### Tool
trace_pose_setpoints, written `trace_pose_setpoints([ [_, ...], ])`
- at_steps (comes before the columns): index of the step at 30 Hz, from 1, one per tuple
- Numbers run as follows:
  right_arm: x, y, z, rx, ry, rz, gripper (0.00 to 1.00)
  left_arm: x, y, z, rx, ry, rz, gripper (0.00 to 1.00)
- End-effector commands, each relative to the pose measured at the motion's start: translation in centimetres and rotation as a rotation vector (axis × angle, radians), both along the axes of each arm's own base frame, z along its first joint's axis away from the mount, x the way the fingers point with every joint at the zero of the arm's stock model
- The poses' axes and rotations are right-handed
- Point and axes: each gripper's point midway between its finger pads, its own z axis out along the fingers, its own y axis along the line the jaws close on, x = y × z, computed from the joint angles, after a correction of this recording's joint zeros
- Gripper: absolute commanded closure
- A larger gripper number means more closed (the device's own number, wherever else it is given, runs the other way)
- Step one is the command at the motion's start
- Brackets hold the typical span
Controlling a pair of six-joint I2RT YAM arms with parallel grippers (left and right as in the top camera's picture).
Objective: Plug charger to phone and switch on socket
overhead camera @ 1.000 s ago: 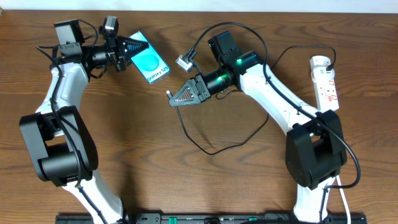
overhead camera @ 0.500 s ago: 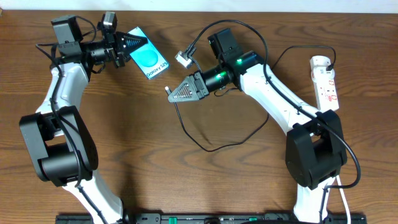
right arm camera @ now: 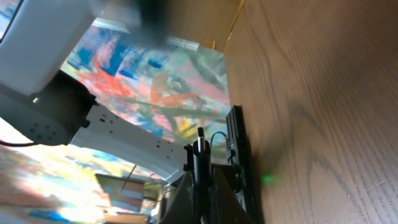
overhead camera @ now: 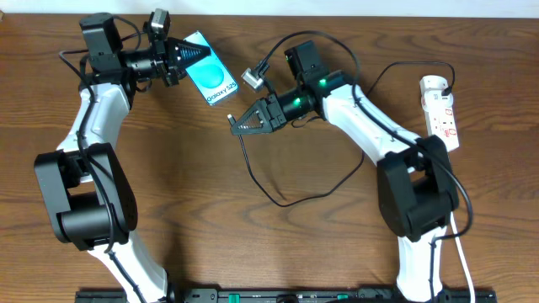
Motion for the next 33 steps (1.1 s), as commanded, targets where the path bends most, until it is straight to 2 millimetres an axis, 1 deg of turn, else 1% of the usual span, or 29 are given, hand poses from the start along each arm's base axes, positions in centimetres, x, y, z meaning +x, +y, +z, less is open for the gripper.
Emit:
trace_pose_setpoints([
  [1, -0.2, -0.1, 0.8, 0.068, 0.033, 0.041, 0.99, -0.6, 0.0, 1.5, -0.017, -0.007, -0.026, 0.93],
  [14, 0.2, -0.1, 1.1, 0.091, -0.001, 0.042, 0.99, -0.6, 0.0, 1.6, -0.014, -0.02, -0.026, 0.93],
  [24, 1.8, -0.4, 1.9, 0.095, -0.009, 0.021, 0.99, -0.6, 0.0, 1.6, -0.014, -0.023, -0.026, 0.93],
  [33, 2.1, -0.2, 2.2, 0.099, -0.017, 0.021, 0.99, -0.6, 0.0, 1.6, -0.014, -0.023, -0.026, 0.93],
])
